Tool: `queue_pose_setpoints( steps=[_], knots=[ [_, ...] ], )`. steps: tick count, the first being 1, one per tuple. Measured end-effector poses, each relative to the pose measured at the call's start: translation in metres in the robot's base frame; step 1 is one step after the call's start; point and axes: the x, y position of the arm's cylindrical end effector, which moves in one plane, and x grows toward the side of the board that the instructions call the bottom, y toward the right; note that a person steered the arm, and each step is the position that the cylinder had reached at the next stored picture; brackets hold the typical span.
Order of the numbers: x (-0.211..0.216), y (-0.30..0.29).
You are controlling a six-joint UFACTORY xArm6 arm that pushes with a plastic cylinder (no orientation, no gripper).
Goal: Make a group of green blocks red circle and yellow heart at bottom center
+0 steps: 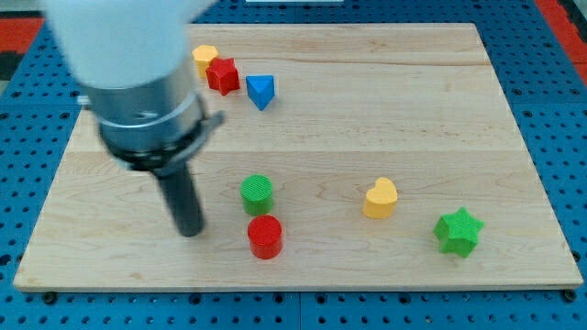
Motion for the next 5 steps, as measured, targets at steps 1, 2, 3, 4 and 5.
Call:
queue_pose_setpoints(
  steps=[1, 2, 3, 4, 5],
  knots=[
    [-0.020, -0.035],
    [-0.091, -0.004],
    [-0.137, 0.087],
    [-0.133, 0.214],
    [-0.090, 0.277]
  ],
)
